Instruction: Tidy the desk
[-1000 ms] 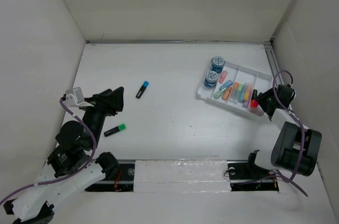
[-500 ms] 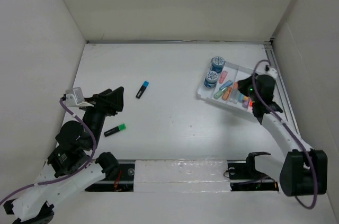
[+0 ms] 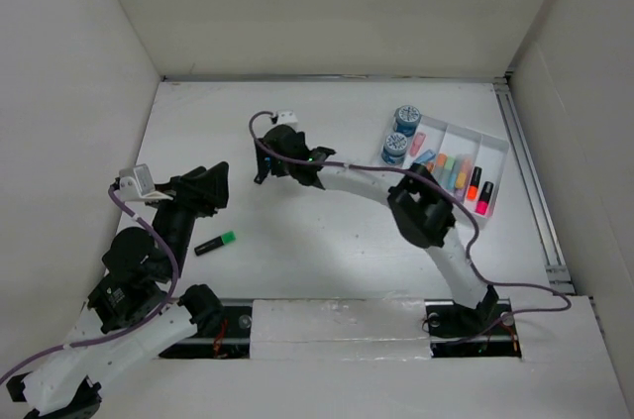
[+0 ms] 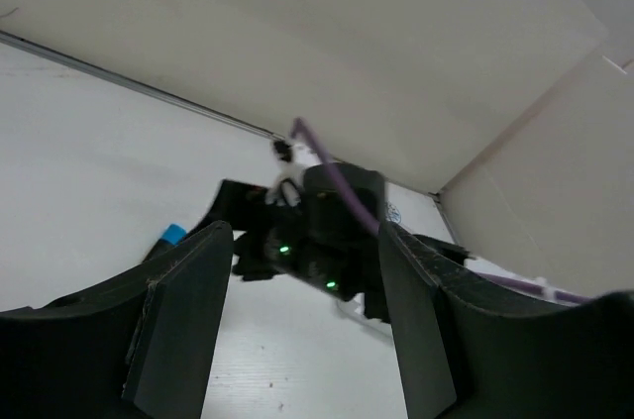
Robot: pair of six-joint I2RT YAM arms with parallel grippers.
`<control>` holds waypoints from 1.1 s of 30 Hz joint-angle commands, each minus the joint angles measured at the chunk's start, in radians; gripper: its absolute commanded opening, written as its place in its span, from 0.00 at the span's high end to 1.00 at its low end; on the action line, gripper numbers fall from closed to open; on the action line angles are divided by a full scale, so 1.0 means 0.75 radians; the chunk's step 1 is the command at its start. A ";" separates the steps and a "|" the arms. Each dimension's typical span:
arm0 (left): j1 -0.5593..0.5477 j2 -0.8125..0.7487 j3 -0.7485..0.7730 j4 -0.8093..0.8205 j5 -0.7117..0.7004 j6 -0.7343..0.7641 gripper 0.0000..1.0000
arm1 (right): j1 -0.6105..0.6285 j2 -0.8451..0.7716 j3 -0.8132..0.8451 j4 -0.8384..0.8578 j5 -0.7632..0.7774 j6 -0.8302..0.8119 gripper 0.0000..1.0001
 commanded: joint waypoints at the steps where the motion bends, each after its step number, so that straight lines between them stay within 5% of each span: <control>1: 0.002 -0.011 -0.011 0.054 -0.004 0.006 0.44 | 0.027 0.220 0.319 -0.324 0.110 -0.074 0.12; 11: 0.002 -0.005 -0.007 0.054 0.023 0.008 0.44 | 0.054 0.511 0.749 -0.443 0.108 -0.105 0.08; 25: 0.002 -0.003 -0.011 0.054 0.037 0.010 0.44 | 0.021 0.501 0.804 -0.376 0.102 -0.023 0.06; 27: 0.002 -0.007 -0.009 0.052 0.041 0.010 0.44 | 0.007 0.501 0.813 -0.388 0.108 -0.021 0.15; 28: 0.002 -0.009 -0.007 0.052 0.041 0.012 0.44 | 0.007 0.481 0.789 -0.372 0.149 -0.023 0.38; 29: 0.002 -0.013 -0.011 0.052 0.039 0.012 0.44 | 0.007 0.450 0.695 -0.311 0.178 -0.025 0.47; 31: 0.002 -0.017 -0.009 0.050 0.039 0.012 0.44 | 0.021 0.350 0.603 -0.270 0.273 -0.027 0.60; 33: 0.002 -0.021 -0.009 0.050 0.043 0.012 0.44 | 0.036 0.268 0.500 -0.224 0.323 -0.056 0.60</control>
